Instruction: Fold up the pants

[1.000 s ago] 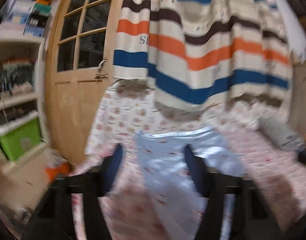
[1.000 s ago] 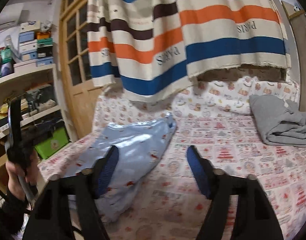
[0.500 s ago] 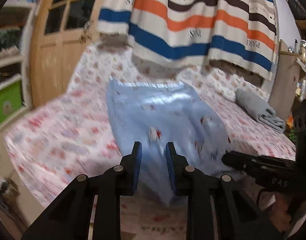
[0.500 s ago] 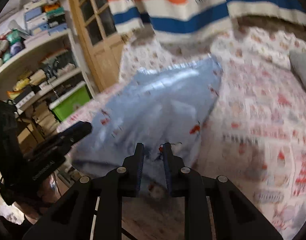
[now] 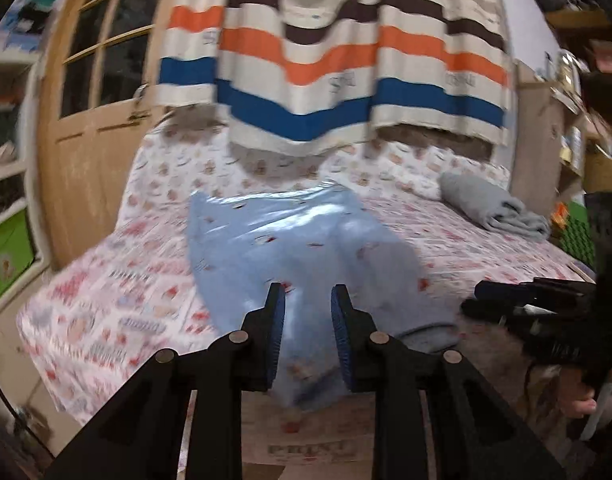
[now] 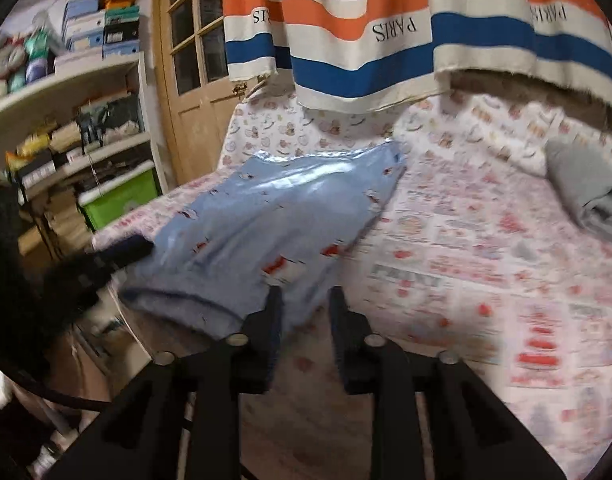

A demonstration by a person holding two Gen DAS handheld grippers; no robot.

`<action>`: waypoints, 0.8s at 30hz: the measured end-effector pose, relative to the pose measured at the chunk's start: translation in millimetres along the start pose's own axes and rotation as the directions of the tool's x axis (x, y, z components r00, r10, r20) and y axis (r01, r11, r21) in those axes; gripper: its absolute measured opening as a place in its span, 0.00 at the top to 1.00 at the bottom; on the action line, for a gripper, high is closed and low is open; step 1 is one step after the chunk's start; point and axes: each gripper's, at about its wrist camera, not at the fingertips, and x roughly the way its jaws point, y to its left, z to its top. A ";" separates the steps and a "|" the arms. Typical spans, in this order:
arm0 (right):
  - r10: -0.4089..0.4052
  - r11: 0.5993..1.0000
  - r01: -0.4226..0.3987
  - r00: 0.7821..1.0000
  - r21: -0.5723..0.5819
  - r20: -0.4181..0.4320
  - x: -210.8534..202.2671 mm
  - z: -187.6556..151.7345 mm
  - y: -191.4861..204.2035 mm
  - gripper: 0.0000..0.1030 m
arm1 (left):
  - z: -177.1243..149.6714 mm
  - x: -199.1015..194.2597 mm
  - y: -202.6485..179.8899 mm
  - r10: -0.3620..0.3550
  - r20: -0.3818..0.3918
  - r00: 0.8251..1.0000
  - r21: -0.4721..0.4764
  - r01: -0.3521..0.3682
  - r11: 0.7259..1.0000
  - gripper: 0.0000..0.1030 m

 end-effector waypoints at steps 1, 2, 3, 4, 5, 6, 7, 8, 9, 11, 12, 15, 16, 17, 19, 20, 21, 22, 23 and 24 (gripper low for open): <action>-0.004 1.000 0.004 1.000 -0.009 -0.017 -2.8 -1.6 -1.2 0.52 | 5.0 1.8 -4.3 -0.036 -0.009 0.999 0.006 0.036 0.999 0.77; -0.011 1.000 0.011 1.000 -0.017 -0.028 -6.3 -3.5 -2.1 0.52 | 9.5 4.5 -7.8 -0.084 -0.021 0.996 0.001 0.084 0.996 0.77; -0.013 1.000 0.012 0.999 -0.026 -0.038 -7.7 -4.5 -1.7 0.52 | 13.4 9.7 -10.4 -0.135 -0.039 0.990 -0.014 0.134 0.991 0.77; -0.022 0.999 0.020 0.998 -0.046 -0.054 -8.3 -6.4 -0.3 0.52 | 15.9 15.2 -11.4 -0.171 -0.060 0.983 -0.029 0.170 0.985 0.77; -0.040 0.997 0.036 0.997 -0.066 -0.064 -8.1 -8.9 1.4 0.52 | 18.7 24.8 -13.3 -0.191 -0.095 0.977 -0.041 0.188 0.981 0.77; -0.067 0.994 0.061 0.995 -0.091 -0.073 -6.7 -10.7 3.4 0.52 | 20.9 36.7 -16.4 -0.186 -0.142 0.972 -0.041 0.182 0.982 0.77; -0.088 0.990 0.078 0.993 -0.115 -0.083 -4.7 -12.3 5.2 0.52 | 20.8 48.7 -19.2 -0.177 -0.191 0.966 -0.038 0.173 0.984 0.77; -0.092 0.989 0.080 0.991 -0.128 -0.092 -2.7 -12.8 5.9 0.52 | 19.4 61.2 -20.6 -0.172 -0.238 0.956 -0.043 0.167 0.985 0.77; -0.091 0.988 0.077 0.991 -0.134 -0.099 -0.6 -12.6 6.6 0.52 | 17.0 72.0 -20.4 -0.180 -0.276 0.944 -0.060 0.170 0.984 0.77; -0.084 0.987 0.066 0.990 -0.149 -0.114 3.3 -13.4 8.3 0.52 | 11.8 87.3 -17.2 -0.202 -0.334 0.921 -0.100 0.178 0.979 0.79; -0.086 0.985 0.068 0.990 -0.160 -0.109 4.2 -12.9 9.3 0.52 | 12.4 83.9 -17.4 -0.202 -0.316 0.927 -0.097 0.180 0.979 0.79; -0.096 0.978 0.074 0.990 -0.196 -0.104 8.4 -9.7 14.5 0.52 | 13.2 81.8 -17.2 -0.205 -0.325 0.923 -0.091 0.185 0.978 0.79; -0.090 0.977 0.068 0.990 -0.202 -0.104 10.1 -8.9 15.7 0.52 | 12.3 82.0 -16.7 -0.208 -0.326 0.922 -0.092 0.188 0.978 0.79; -0.083 0.976 0.060 0.991 -0.208 -0.105 12.2 -7.5 17.1 0.52 | 11.9 81.7 -16.6 -0.211 -0.324 0.922 -0.093 0.190 0.977 0.79; -0.077 0.973 0.052 0.991 -0.224 -0.105 16.2 -4.7 19.7 0.52 | 10.3 81.4 -14.8 -0.221 -0.320 0.921 -0.105 0.197 0.975 0.79; -0.076 0.970 0.050 0.992 -0.237 -0.105 18.3 -3.1 21.3 0.52 | 9.3 82.2 -14.2 -0.227 -0.318 0.921 -0.111 0.201 0.973 0.79; -0.073 0.967 0.044 0.992 -0.249 -0.105 20.2 -1.6 22.8 0.52 | 8.7 83.3 -13.2 -0.234 -0.317 0.919 -0.117 0.207 0.971 0.79; -0.070 0.965 0.040 0.992 -0.261 -0.105 21.9 -0.5 24.1 0.52 | 9.0 83.9 -12.3 -0.242 -0.316 0.917 -0.126 0.212 0.969 0.79; -0.067 0.955 0.034 0.993 -0.294 -0.101 22.7 0.2 26.6 0.52 | 9.1 84.8 -11.5 -0.251 -0.317 0.915 -0.137 0.217 0.966 0.79; -0.067 0.943 0.031 0.993 -0.333 -0.096 22.3 -0.6 29.1 0.52 | 9.8 86.1 -10.4 -0.259 -0.320 0.911 -0.148 0.222 0.964 0.79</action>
